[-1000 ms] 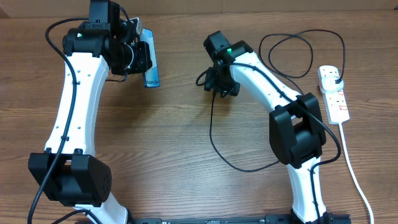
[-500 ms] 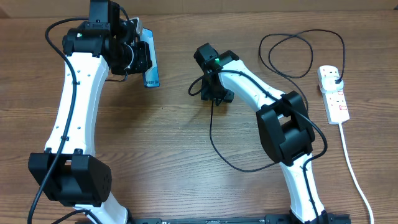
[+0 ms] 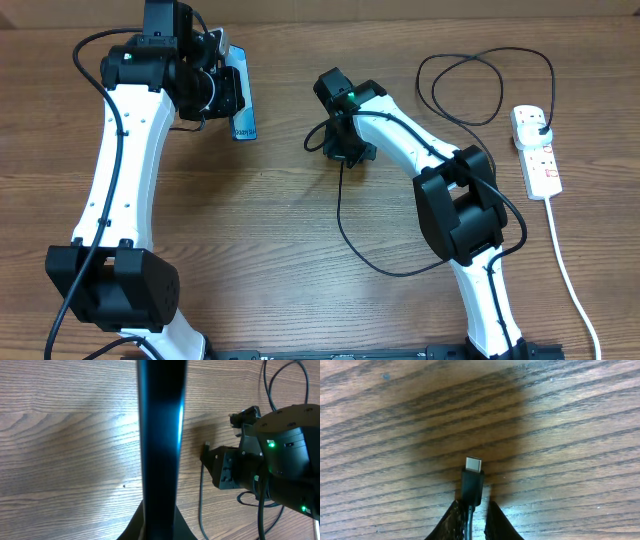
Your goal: Plug charger to phone and switch on socket
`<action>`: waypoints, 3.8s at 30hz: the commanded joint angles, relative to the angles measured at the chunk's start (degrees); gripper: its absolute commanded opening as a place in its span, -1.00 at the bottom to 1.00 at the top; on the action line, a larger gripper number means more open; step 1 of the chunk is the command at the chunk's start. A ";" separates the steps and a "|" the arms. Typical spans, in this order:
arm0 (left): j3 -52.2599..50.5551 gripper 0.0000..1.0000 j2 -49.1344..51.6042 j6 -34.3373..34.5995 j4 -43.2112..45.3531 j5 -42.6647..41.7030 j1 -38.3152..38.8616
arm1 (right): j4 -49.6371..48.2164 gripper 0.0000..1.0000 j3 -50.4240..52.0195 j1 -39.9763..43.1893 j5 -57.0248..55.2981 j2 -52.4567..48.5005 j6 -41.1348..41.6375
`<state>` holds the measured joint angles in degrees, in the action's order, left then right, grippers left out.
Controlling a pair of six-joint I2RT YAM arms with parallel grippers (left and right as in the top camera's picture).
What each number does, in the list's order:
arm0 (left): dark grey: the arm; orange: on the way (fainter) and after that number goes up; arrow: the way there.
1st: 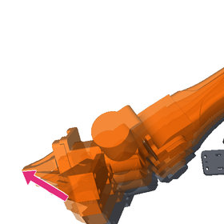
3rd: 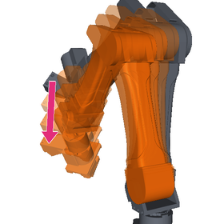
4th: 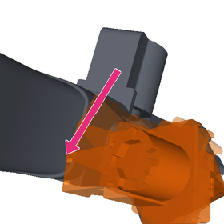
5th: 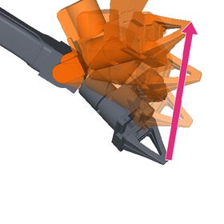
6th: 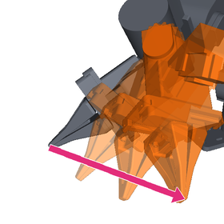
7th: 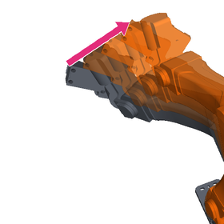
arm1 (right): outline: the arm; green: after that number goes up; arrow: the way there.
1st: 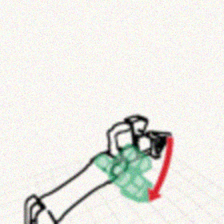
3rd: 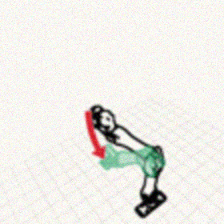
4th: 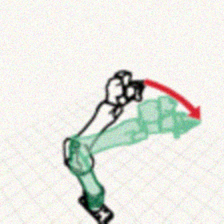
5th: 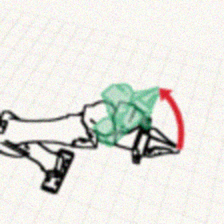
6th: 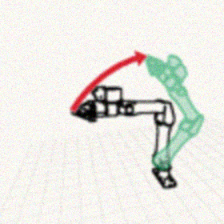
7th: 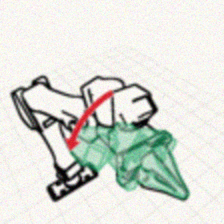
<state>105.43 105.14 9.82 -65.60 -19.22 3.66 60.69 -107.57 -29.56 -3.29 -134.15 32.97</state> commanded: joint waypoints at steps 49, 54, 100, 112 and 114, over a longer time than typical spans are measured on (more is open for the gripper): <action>1.57 -0.92 -0.59 19.04 50.45 -58.55 -4.33 | 9.97 -0.92 -7.23 4.50 35.01 33.22 -26.23; 1.57 -0.92 -0.59 18.73 48.00 -60.70 -4.39 | 12.07 -0.92 -6.97 4.50 21.44 35.58 -16.50; 1.55 -0.91 -0.57 3.85 -1.90 -3.21 -4.00 | 8.28 -0.92 47.01 -15.39 3.34 28.28 0.33; 1.55 -0.92 -0.55 3.87 -1.42 -3.26 -4.00 | 14.19 0.08 56.06 -14.10 9.92 56.92 6.08; 1.55 -0.92 -0.55 3.87 -1.49 -3.26 -4.00 | 12.33 0.53 54.55 -11.63 10.78 57.96 6.29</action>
<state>106.13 105.19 14.79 -67.53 -22.00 -0.73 74.24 -51.37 -43.48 5.48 -77.41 38.63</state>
